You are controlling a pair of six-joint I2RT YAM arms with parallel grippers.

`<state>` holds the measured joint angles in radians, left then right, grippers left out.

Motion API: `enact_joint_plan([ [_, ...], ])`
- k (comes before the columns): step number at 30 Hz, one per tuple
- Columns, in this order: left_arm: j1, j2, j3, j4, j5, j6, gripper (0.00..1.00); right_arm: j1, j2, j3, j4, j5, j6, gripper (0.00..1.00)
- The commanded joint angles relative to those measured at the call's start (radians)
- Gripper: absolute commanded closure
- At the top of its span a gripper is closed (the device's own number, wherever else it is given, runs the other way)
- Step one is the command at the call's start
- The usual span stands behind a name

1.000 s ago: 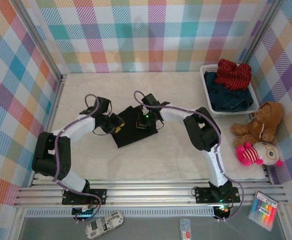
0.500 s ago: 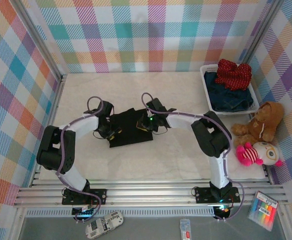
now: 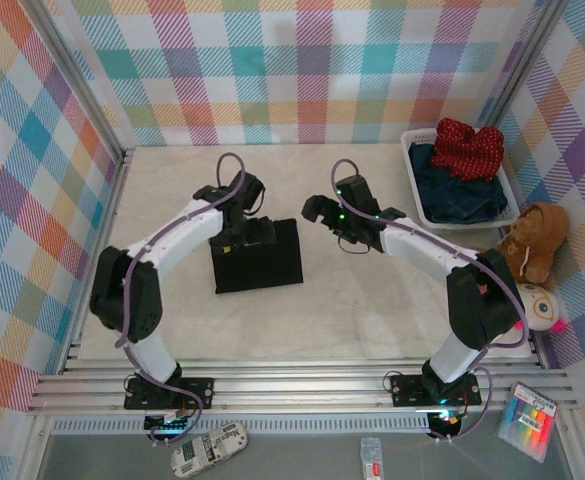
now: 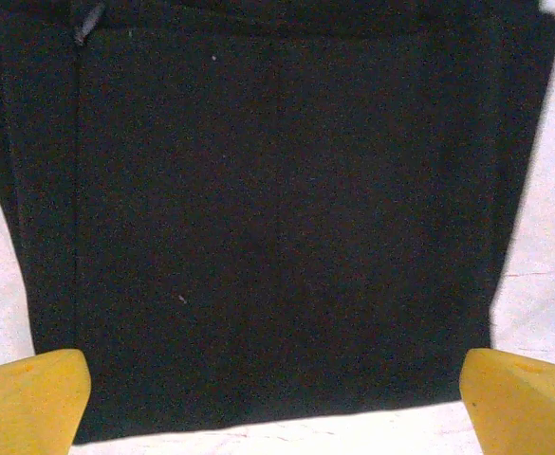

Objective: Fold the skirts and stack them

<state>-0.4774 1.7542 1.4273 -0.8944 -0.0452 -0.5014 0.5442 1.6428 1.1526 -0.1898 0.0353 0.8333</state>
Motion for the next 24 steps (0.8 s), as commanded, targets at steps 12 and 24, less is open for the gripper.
enact_joint_plan([
  [12, -0.002, 0.339, 0.176, -0.083, 0.154, 0.132, 0.0, -0.022, -0.039, -0.034, -0.047, 0.054, -0.032, 0.01],
  [24, 0.126, 0.541, 0.403, -0.27, -0.165, 0.321, 0.0, -0.054, -0.075, -0.035, -0.071, 0.08, -0.062, 0.01],
])
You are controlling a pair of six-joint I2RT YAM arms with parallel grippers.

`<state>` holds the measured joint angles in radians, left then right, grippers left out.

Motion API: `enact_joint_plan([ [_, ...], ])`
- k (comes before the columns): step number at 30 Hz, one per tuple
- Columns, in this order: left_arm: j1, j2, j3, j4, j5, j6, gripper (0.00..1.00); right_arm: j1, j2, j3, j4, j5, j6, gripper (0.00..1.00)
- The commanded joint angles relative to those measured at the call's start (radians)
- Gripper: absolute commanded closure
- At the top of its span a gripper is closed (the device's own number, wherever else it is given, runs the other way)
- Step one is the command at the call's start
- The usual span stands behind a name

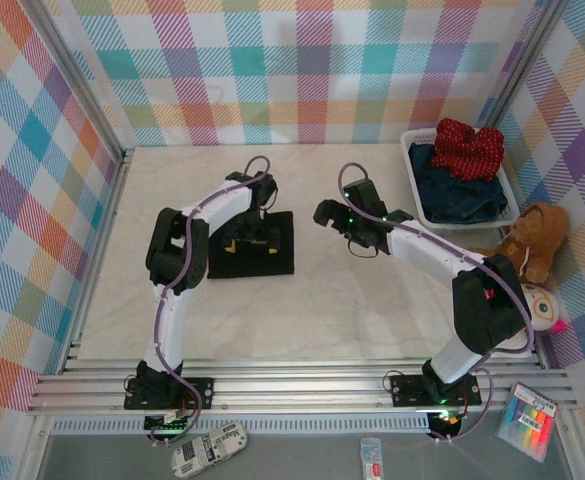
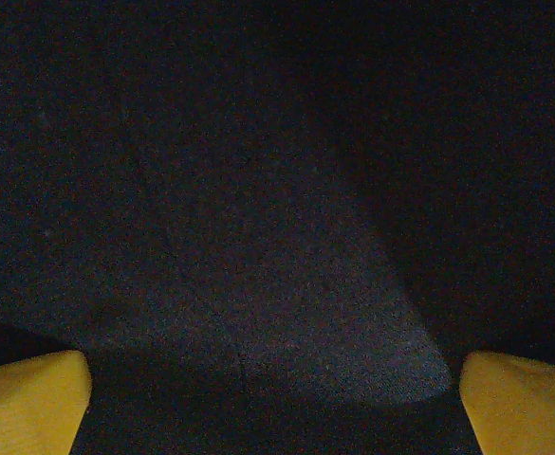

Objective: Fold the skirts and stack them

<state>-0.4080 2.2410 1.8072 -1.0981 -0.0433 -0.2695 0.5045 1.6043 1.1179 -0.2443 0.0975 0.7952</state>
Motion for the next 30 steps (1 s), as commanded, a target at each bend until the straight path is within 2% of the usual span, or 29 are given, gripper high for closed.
enact_joint_plan([
  [1, 0.082, 0.059, 0.039, -0.074, -0.193, 0.123, 0.0, -0.019, -0.038, -0.001, -0.016, 0.019, -0.023, 0.01],
  [6, 0.225, 0.064, 0.073, -0.055, -0.268, 0.303, 0.0, -0.038, -0.035, 0.018, -0.013, 0.002, -0.035, 0.01],
  [11, 0.356, 0.06, 0.075, 0.031, -0.234, 0.467, 0.0, -0.044, -0.034, 0.039, -0.018, -0.003, -0.046, 0.01],
  [15, 0.437, 0.127, 0.166, 0.051, -0.16, 0.563, 0.0, -0.046, -0.037, 0.043, -0.018, -0.016, -0.044, 0.01],
  [16, 0.452, 0.15, 0.196, 0.053, -0.172, 0.585, 0.0, -0.046, -0.042, 0.042, -0.021, -0.018, -0.044, 0.01],
  [23, 0.526, 0.346, 0.503, -0.043, -0.152, 0.596, 0.0, -0.045, -0.098, 0.0, -0.037, 0.012, -0.037, 0.01],
  [30, 0.534, 0.379, 0.548, -0.047, -0.134, 0.607, 0.0, -0.051, -0.149, -0.017, -0.066, 0.047, -0.059, 0.01],
])
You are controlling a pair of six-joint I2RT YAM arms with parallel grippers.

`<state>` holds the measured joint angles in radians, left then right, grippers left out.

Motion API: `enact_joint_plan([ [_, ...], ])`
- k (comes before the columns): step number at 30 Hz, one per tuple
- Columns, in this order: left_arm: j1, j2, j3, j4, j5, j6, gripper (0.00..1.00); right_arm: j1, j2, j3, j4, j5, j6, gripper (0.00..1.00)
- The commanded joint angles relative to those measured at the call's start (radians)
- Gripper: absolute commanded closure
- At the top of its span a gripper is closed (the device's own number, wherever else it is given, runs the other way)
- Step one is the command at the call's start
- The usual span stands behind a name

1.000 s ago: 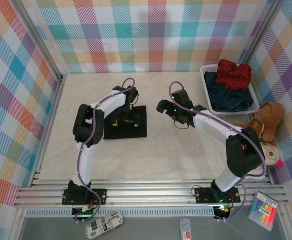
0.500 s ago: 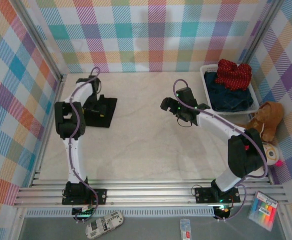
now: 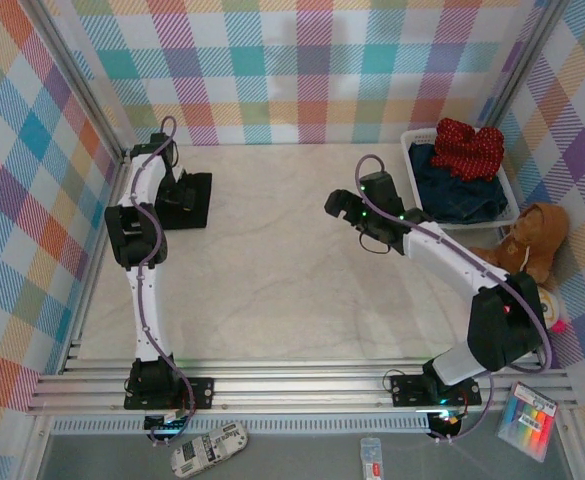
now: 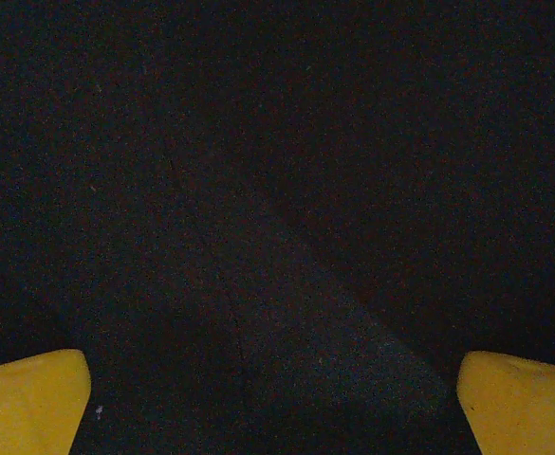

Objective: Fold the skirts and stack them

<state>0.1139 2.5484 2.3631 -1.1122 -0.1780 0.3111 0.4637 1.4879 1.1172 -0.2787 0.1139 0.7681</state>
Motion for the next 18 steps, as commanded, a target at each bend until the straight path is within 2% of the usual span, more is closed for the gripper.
enact_joint_plan([
  [1, 0.012, 0.062, -0.009, -0.036, 0.01, 0.029, 0.0, -0.015, -0.038, -0.012, -0.04, 0.036, -0.049, 0.01],
  [7, 0.01, -0.039, -0.024, -0.049, 0.054, 0.024, 0.0, -0.113, -0.053, 0.065, -0.134, 0.094, -0.259, 0.01],
  [13, 0.01, -0.166, -0.048, -0.039, 0.115, -0.017, 0.0, -0.311, -0.014, 0.145, -0.203, 0.141, -0.472, 0.01],
  [18, 0.01, -0.293, -0.114, 0.006, 0.206, -0.126, 0.0, -0.465, 0.099, 0.268, -0.234, 0.151, -0.599, 0.01],
])
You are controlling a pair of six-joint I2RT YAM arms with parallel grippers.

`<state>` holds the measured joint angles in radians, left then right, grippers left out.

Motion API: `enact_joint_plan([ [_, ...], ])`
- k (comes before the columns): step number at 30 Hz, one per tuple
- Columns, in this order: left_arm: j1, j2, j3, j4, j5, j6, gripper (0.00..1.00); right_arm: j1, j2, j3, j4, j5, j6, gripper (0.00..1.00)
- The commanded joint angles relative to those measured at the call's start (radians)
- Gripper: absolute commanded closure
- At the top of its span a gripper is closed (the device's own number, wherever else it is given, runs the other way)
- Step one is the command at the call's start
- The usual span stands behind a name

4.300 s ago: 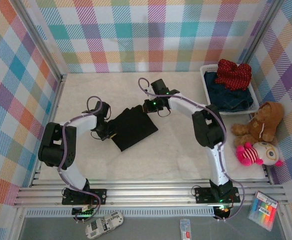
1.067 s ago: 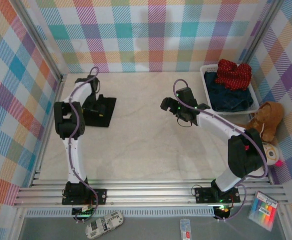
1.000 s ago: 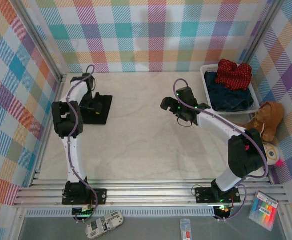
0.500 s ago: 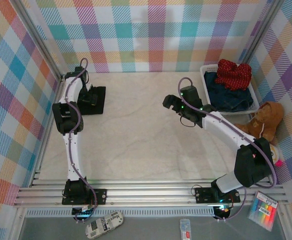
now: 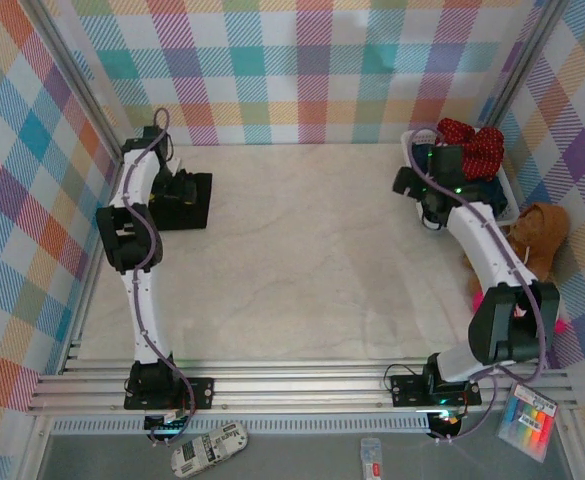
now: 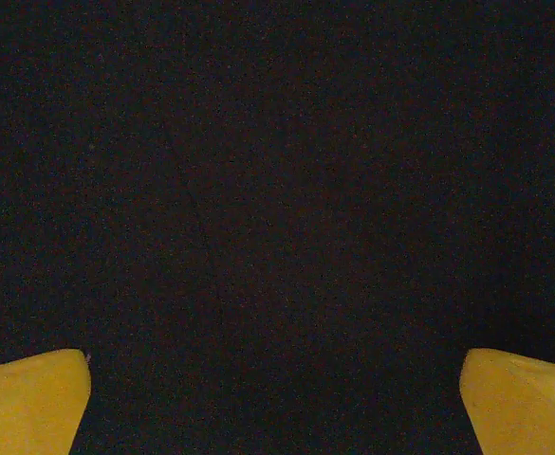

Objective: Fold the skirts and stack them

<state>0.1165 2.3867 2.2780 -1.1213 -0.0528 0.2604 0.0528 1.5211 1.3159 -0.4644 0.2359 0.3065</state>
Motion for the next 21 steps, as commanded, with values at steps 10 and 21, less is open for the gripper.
enact_joint_plan([
  [10, 0.006, -0.678, -0.657, 0.569, 0.362, -0.581, 0.0, -0.238, 0.453, 0.48, -0.09, 0.091, -0.157, 0.01],
  [21, 0.006, -0.977, -1.009, 0.659, 0.386, -0.676, 0.0, -0.288, 0.908, 1.045, -0.282, 0.14, -0.214, 0.01],
])
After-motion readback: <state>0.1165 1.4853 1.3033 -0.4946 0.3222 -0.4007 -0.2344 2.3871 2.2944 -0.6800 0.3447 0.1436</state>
